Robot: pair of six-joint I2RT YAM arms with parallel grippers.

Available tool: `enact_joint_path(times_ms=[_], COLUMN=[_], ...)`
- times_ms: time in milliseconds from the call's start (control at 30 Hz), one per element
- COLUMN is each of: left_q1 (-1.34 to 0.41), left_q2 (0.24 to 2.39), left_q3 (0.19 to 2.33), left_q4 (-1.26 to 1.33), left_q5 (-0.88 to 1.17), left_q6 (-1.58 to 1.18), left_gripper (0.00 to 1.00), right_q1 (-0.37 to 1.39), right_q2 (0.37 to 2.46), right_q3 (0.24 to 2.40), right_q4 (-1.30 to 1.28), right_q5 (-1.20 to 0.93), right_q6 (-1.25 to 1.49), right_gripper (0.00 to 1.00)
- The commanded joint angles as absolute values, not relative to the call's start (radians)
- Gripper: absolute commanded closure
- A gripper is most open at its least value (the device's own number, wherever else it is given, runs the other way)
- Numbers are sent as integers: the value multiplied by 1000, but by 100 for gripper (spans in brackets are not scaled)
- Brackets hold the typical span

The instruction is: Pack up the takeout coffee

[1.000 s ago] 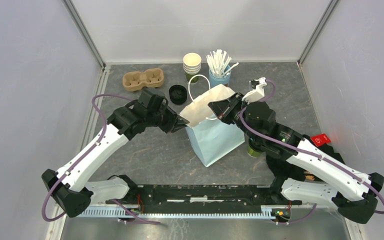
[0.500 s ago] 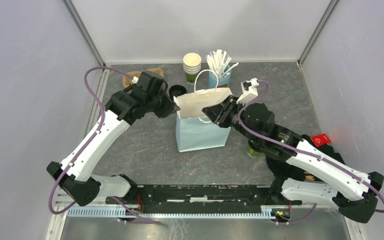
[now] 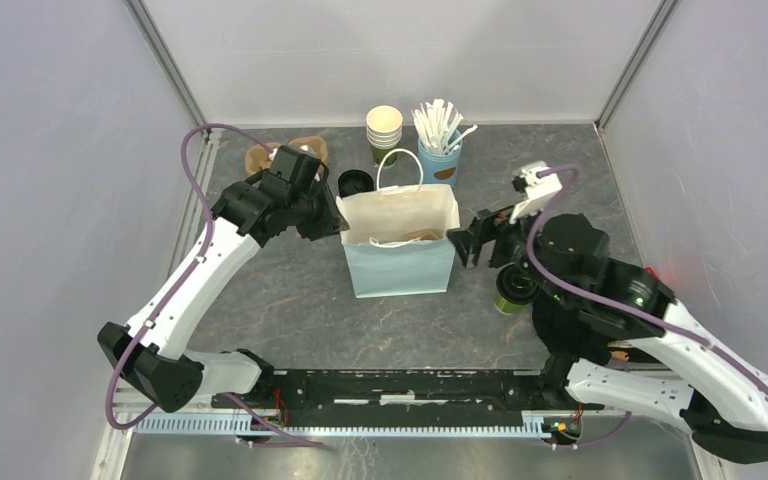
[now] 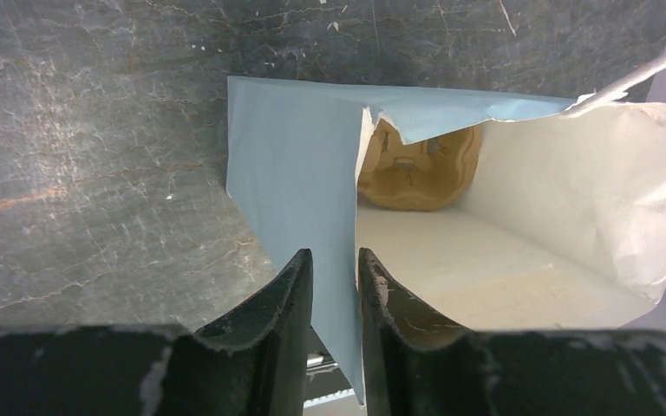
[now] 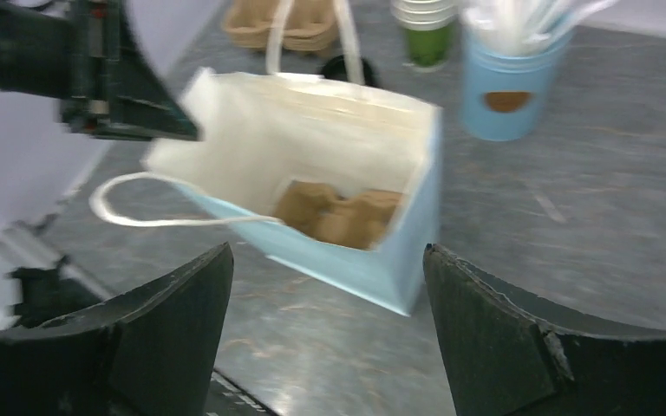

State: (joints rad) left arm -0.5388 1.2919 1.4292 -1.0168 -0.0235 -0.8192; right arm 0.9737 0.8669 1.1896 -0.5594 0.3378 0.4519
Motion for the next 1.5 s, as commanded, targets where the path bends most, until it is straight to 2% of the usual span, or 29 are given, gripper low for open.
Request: enact_joint_path(times_ms=[0, 133, 200, 367, 533, 800, 900, 1167, 1333, 1467], left_q1=[-538, -538, -538, -538, -538, -538, -538, -538, -538, -538], left_q2=[1278, 1307, 1322, 1363, 1382, 1387, 1395, 1419, 1422, 1428], left_q3=[1463, 1505, 1518, 1565, 1579, 1566, 1566, 1569, 1581, 1594], left_q4=[-1022, -1038, -1040, -1065, -1064, -1035, -1028, -1026, -1039, -1046], left_q5=[-14, -18, -14, -21, -7, -5, -5, 26, 23, 23], left_q6=[-713, -685, -670, -617, -581, -562, -556, -532, -521, -513], left_gripper=[66, 64, 64, 62, 60, 59, 59, 59, 59, 58], right_q1=[977, 960, 897, 595, 453, 443, 441, 441, 441, 441], right_q2=[855, 919, 970, 985, 1071, 1124, 1136, 1141, 1144, 1145], right_q3=[1273, 1298, 1307, 1217, 1140, 1081, 1064, 1031, 1021, 1009], right_q4=[-877, -1070, -1148, -1102, -1112, -1087, -1080, -1077, -1057, -1040], right_q5=[622, 777, 768, 455, 241, 188, 177, 182, 194, 186], right_q6=[285, 352, 383, 303, 238, 225, 216, 198, 202, 207], right_gripper=[12, 3, 2, 2, 2, 2, 8, 11, 19, 21])
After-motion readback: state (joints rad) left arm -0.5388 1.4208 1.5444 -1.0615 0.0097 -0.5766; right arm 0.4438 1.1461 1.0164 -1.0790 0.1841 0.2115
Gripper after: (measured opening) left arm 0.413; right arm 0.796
